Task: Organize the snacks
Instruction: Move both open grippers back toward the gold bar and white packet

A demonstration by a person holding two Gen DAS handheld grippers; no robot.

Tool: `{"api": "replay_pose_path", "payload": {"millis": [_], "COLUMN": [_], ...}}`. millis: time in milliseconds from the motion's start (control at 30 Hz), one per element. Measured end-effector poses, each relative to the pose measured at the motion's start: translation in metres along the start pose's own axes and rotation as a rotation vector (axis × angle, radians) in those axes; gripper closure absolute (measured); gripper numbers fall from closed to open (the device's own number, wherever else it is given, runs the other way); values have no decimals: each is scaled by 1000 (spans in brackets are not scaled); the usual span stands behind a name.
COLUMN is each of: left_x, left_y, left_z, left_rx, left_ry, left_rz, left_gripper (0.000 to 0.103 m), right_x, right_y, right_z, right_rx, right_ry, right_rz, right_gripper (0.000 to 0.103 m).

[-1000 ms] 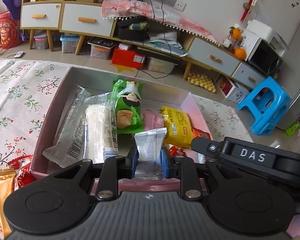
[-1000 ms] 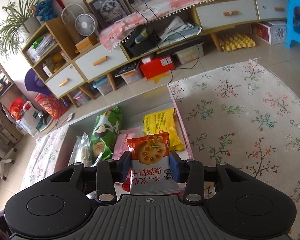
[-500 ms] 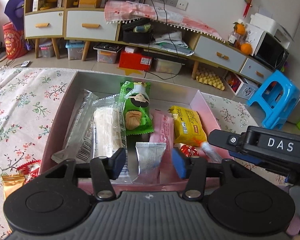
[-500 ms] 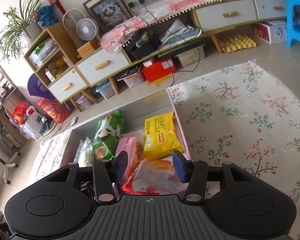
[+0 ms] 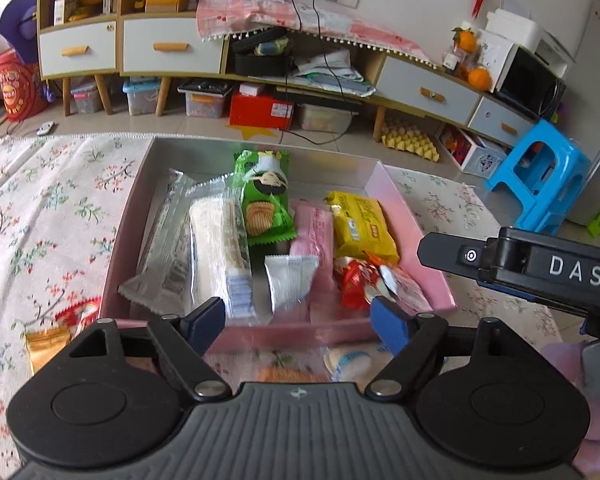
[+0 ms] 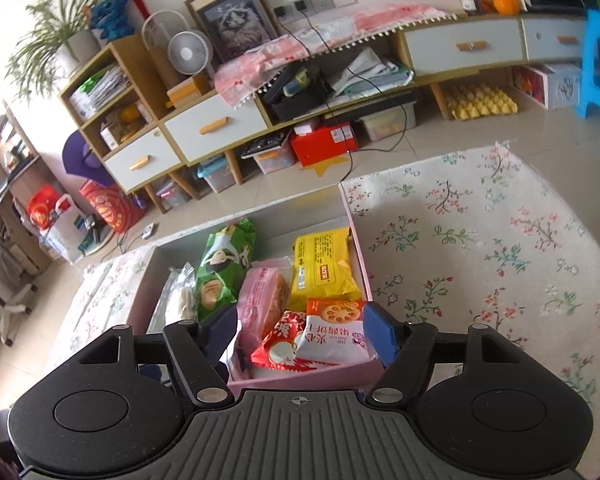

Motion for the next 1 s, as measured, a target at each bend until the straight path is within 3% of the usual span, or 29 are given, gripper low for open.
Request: {"api": "replay_pose_path", "payload": {"millis": [133, 433, 500, 767, 1000], "left_x": [0, -12, -16, -28, -33], "left_y": [11, 24, 28, 41, 47], "left_z": [0, 1, -1, -13, -39], "left_rx": [-13, -27, -28, -4, 17], "left_ry": [0, -42, -56, -112, -96], "left_rz": [10, -16, -23, -27, -33], "left_gripper": [13, 2, 1, 1, 1], "right_x": [-3, -13, -17, -32, -50], "right_y": [11, 34, 39, 53, 58], "right_z": [-4, -9, -11, -16, -23], "right_rx": [0, 12, 15, 22, 23], "right_ry": [48, 122, 141, 225, 295], "right_rz": [-5, -15, -15, -20, -34], "right_gripper": [22, 15, 9, 8, 8]}}
Point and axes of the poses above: each gripper's, at about its wrist camera, not at the fingertips, and y roughly against the way its jaws point, z to its right, x to its top, the point moved 8 cm from there along -y, roughly the way its jaws point, and after that the axes turned 7 degrees about y, right-handed, at the moved point
